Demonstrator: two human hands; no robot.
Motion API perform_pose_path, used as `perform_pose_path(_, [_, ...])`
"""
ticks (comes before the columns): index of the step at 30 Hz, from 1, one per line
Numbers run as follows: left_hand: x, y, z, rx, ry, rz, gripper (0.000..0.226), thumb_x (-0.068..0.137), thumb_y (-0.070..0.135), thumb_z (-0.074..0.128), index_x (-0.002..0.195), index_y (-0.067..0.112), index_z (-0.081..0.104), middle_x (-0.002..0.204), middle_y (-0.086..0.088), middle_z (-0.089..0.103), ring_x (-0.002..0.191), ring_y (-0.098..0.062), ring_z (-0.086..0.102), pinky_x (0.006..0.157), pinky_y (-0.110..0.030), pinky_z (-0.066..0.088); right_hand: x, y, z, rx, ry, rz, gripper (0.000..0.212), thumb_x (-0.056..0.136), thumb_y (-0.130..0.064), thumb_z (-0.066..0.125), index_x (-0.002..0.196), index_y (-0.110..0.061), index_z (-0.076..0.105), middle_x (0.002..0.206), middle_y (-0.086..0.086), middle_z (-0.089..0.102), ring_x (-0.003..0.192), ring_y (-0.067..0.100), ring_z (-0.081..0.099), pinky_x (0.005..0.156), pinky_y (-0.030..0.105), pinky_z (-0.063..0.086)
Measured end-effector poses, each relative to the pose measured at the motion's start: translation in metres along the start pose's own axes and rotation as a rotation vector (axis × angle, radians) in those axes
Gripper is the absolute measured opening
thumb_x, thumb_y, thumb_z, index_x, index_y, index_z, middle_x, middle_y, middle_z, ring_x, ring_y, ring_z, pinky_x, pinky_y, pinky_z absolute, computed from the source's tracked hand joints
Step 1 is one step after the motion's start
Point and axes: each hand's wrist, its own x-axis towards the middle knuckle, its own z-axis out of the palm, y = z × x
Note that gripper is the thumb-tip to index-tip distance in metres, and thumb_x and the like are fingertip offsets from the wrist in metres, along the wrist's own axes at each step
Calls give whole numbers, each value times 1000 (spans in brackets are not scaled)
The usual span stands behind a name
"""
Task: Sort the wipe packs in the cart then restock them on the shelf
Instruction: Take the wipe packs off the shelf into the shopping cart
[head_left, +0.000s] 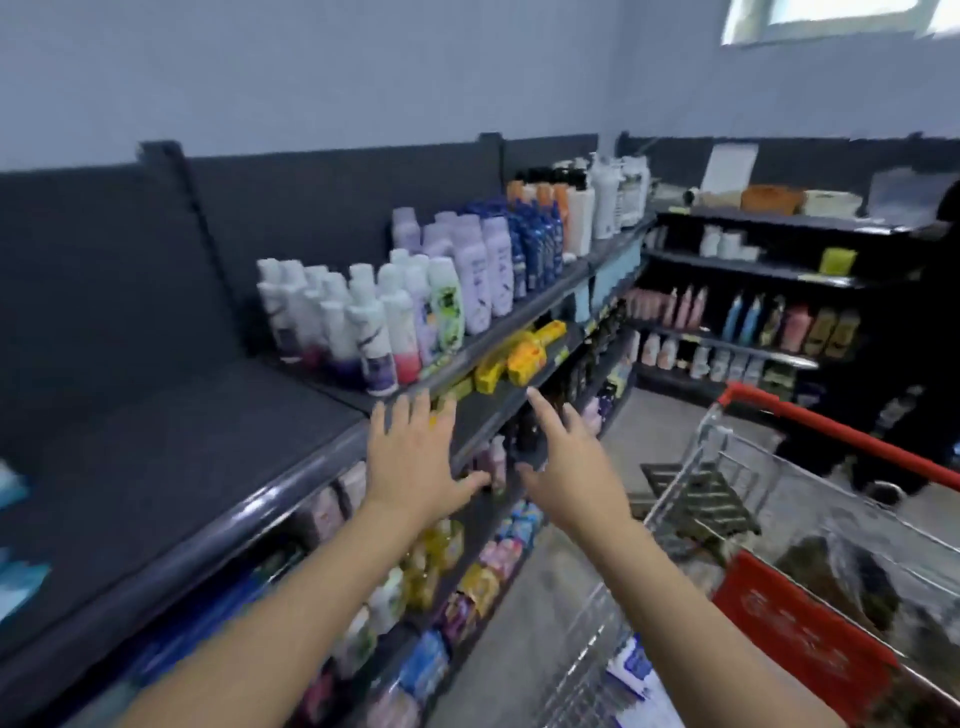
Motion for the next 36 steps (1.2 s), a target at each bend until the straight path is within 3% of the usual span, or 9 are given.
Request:
perform_pose_path(4, [-51, -138, -32, 54, 38, -221, 94, 78, 75, 41, 150, 21, 16, 157, -10, 16, 143, -29, 16, 117, -48, 10, 0, -146, 30, 5, -54, -241, 84, 90, -37, 58, 148, -42, -2, 158, 7, 12, 130, 29, 43, 95, 42, 48])
perform_pose_path(8, [-116, -260, -51, 124, 20, -442, 96, 76, 77, 45, 149, 21, 19, 157, -11, 18, 143, -31, 18, 116, -48, 11, -27, -275, 67, 63, -144, -467, 82, 86, -55, 56, 150, -39, 7, 157, 10, 19, 138, 28, 33, 103, 39, 37])
perform_pose_path(14, [-205, -397, -44, 176, -41, -698, 88, 76, 77, 44, 145, 25, 29, 150, -9, 29, 136, -28, 31, 111, -46, 22, -61, -401, 136, 149, -334, -545, 87, 77, -62, 62, 148, -31, 23, 151, 6, 32, 131, 26, 42, 100, 36, 40])
perform_pose_path(19, [-244, -460, -29, -96, -251, -1061, 84, 81, 71, 45, 145, 20, 26, 146, -11, 33, 133, -32, 33, 102, -44, 32, -61, -442, 180, 53, -597, -332, 104, 57, -72, 72, 135, -14, 34, 132, 8, 50, 119, 26, 52, 97, 40, 44])
perform_pose_path(22, [-255, -484, -27, -466, -266, -1239, 94, 77, 63, 61, 147, 15, 20, 148, -13, 30, 133, -32, 34, 104, -40, 35, -48, -455, 191, 7, -739, -231, 85, 44, -71, 80, 102, -17, 47, 116, 2, 60, 110, 22, 56, 103, 42, 38])
perform_pose_path(27, [-264, -496, -21, -1041, -153, -1284, 85, 68, 24, 84, 136, 12, 33, 121, -6, 55, 105, -23, 57, 89, -36, 51, -33, -470, 193, 266, -988, -170, 43, 64, -31, 86, 93, -14, 60, 89, 0, 66, 78, 15, 63, 66, 27, 49])
perform_pose_path(29, [-267, -497, -23, -1092, -167, -1279, 97, 62, 24, 88, 140, 14, 31, 124, -6, 56, 106, -24, 58, 89, -38, 52, -27, -472, 193, 418, -1049, -131, 28, 70, -19, 83, 91, -12, 65, 84, 3, 71, 75, 18, 67, 72, 31, 55])
perform_pose_path(32, [-270, -499, -26, -1145, -154, -1300, 106, 52, 20, 92, 138, 14, 30, 121, -7, 57, 104, -24, 60, 87, -38, 54, -17, -470, 200, 577, -1020, -124, 39, 68, -8, 82, 103, -6, 64, 96, 13, 73, 87, 27, 70, 87, 42, 55])
perform_pose_path(36, [-276, -501, -23, -1117, -59, -1284, 98, 48, 13, 94, 127, 15, 36, 113, -4, 59, 100, -19, 61, 86, -35, 54, -5, -461, 197, 801, -798, -118, 50, 62, -1, 84, 107, -2, 62, 97, 15, 72, 81, 28, 69, 72, 38, 58])
